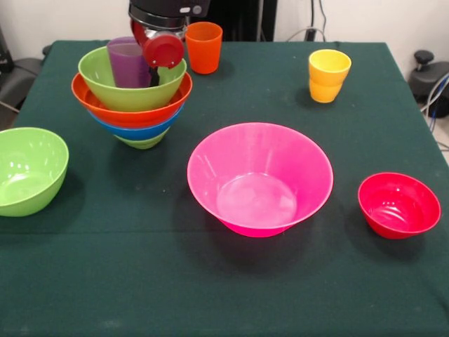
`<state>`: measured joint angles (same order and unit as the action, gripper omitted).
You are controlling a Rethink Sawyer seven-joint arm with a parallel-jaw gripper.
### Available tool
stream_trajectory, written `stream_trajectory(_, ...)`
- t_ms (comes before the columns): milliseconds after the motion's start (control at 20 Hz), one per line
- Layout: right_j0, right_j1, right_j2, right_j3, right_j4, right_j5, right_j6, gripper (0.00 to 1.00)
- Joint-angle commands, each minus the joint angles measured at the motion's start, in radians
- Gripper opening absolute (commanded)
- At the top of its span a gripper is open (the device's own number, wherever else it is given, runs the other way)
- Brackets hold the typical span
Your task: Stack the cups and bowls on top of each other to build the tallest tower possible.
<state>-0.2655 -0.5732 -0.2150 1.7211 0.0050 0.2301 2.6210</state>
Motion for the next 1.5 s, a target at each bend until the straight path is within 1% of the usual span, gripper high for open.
stream_trajectory(50, 0.038, 0.056, 0.064, -0.039, 0.003, 0.075, 0.039, 1.0)
stream_trajectory(200, 0.037, 0.055, 0.064, -0.037, 0.001, 0.068, 0.034, 1.0)
stream_trajectory(450, 0.014, 0.041, 0.085, -0.02, -0.001, 0.054, 0.022, 1.0)
stream_trajectory(1250, -0.01, 0.02, 0.111, 0.022, -0.017, 0.022, 0.011, 1.0)
stream_trajectory(1350, -0.012, 0.012, 0.114, 0.037, -0.02, 0.01, 0.013, 1.0)
stream_trajectory(1500, -0.013, -0.012, 0.115, 0.052, -0.022, 0.022, 0.008, 1.0)
